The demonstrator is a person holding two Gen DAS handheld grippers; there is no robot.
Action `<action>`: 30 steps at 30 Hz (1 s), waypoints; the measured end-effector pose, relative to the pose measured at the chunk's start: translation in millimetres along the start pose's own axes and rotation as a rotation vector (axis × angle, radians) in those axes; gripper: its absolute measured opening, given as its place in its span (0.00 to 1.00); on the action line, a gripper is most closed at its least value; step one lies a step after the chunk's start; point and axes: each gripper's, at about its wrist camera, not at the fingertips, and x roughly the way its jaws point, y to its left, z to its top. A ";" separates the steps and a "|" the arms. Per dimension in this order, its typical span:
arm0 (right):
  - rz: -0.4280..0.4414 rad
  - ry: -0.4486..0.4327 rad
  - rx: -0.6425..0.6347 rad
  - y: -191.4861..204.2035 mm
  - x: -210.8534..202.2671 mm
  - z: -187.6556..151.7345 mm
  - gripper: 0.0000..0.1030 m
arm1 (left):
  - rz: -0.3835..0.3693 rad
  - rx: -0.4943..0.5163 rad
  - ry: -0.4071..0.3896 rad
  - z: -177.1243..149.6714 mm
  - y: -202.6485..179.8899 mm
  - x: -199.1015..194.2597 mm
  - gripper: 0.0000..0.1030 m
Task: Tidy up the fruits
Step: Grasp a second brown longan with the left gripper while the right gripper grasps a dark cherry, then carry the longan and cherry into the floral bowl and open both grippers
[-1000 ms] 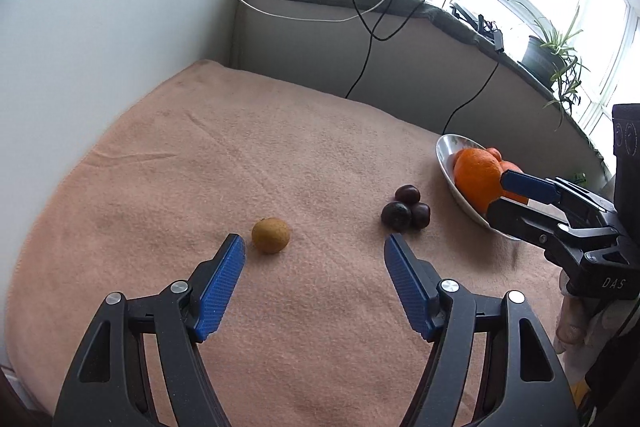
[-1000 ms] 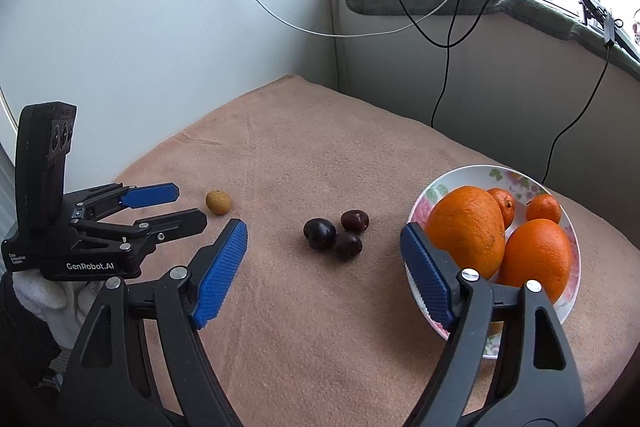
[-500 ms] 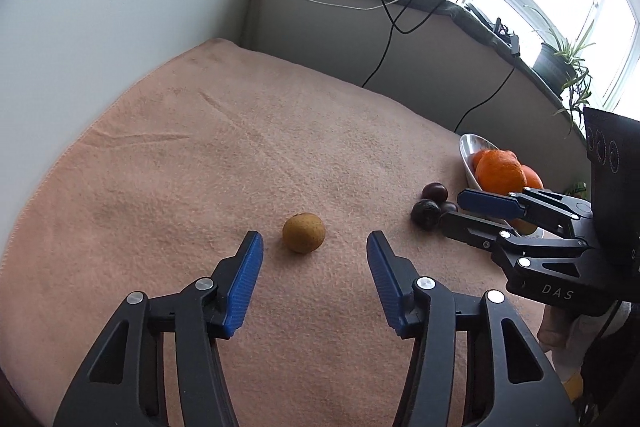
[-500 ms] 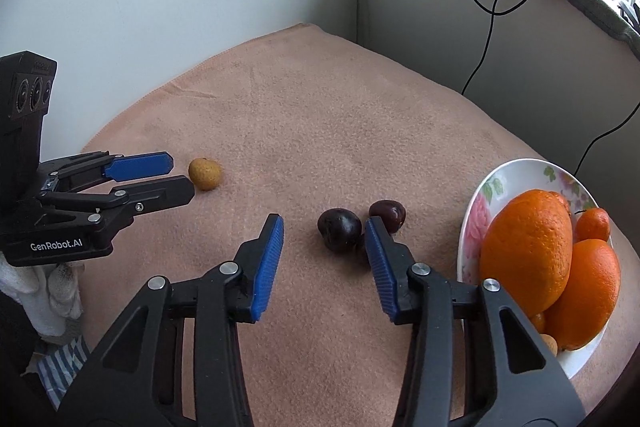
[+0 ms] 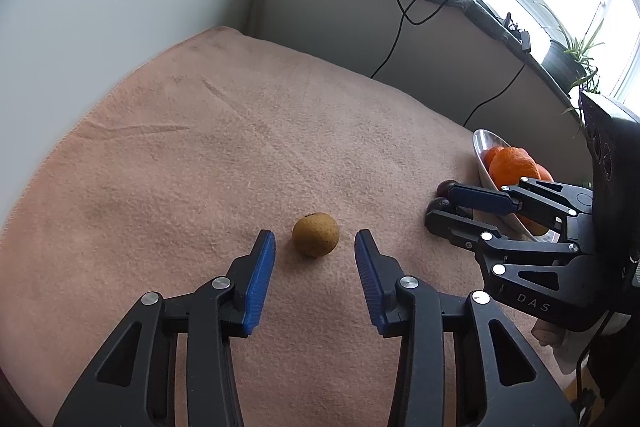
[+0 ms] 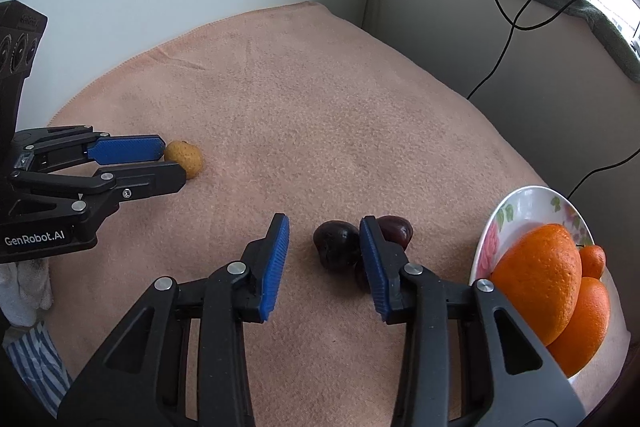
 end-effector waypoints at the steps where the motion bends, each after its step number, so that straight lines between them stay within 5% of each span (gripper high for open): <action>1: -0.007 0.003 -0.009 1.7 0.1 -0.4 0.37 | 0.000 0.002 0.003 0.5 -0.2 1.2 0.38; 10: -0.073 0.014 -0.067 7.6 1.0 -2.4 0.24 | 0.009 0.019 0.020 3.3 -1.8 11.1 0.33; 15: -0.051 0.006 -0.039 3.5 -2.3 -2.5 0.23 | 0.008 0.015 0.017 4.1 0.2 12.7 0.24; 30: 0.020 -0.089 0.085 -12.5 -36.2 -6.1 0.22 | -0.035 -0.005 -0.012 4.6 -1.7 -4.2 0.24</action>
